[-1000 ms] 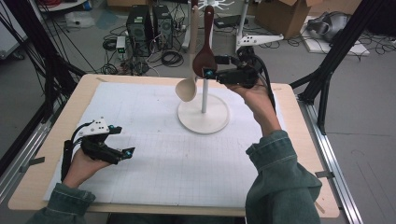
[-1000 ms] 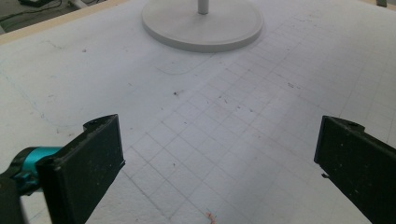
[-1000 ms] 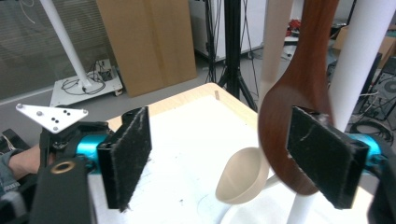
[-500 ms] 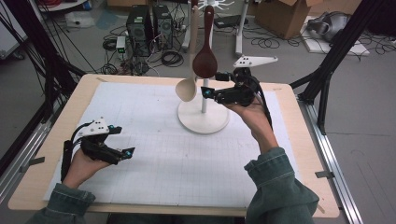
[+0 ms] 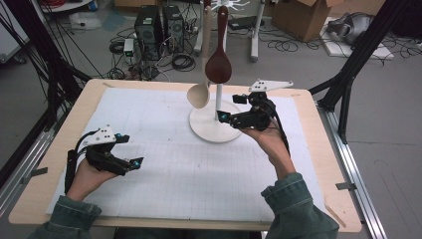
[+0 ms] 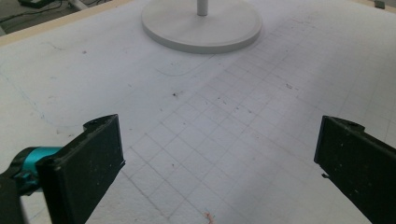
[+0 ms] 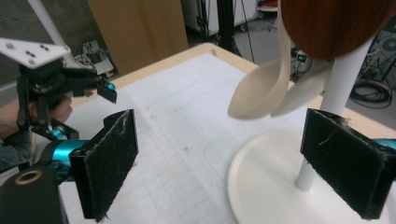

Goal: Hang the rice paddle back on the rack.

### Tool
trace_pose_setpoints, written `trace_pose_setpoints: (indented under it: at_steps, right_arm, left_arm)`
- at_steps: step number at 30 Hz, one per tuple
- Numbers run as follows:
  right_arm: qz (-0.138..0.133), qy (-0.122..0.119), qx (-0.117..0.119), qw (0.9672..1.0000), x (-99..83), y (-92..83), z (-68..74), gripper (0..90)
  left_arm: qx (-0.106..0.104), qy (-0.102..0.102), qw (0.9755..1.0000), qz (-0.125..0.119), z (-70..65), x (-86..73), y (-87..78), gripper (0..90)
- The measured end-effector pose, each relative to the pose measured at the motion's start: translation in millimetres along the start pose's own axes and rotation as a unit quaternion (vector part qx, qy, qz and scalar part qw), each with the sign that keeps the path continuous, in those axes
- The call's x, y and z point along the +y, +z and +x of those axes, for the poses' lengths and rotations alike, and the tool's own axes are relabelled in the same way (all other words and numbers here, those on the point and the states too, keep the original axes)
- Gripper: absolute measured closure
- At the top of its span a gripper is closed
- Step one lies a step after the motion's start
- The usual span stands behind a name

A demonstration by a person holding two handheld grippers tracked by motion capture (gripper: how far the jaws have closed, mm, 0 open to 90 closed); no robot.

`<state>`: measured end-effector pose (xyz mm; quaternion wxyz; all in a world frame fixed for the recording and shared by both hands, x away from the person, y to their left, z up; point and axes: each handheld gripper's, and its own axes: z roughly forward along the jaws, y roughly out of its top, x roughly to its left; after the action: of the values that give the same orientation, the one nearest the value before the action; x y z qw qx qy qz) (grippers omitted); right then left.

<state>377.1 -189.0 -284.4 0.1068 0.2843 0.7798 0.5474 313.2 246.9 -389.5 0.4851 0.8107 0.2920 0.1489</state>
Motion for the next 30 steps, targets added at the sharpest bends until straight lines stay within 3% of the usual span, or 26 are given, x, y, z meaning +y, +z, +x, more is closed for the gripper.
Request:
trace_pose_setpoints:
  at_steps: [10, 13, 30]
  right_arm:
    - [0.012, 0.006, -0.011, 0.9999, -23.7, -2.0, 1.5, 8.9]
    - [0.021, 0.010, -0.021, 0.9995, -31.1, -2.2, 2.3, 1.3]
    - [0.032, 0.022, -0.051, 0.9979, -81.2, -14.0, 3.7, 1.2]
  left_arm:
    - [-0.004, -0.004, 1.0000, -0.004, -1.0, 1.1, -0.4, 1.7]
    - [-0.005, -0.005, 1.0000, -0.004, -0.7, 0.6, -0.3, 1.7]
    - [-0.009, -0.009, 0.9999, -0.002, -0.8, -1.9, 2.2, 1.7]
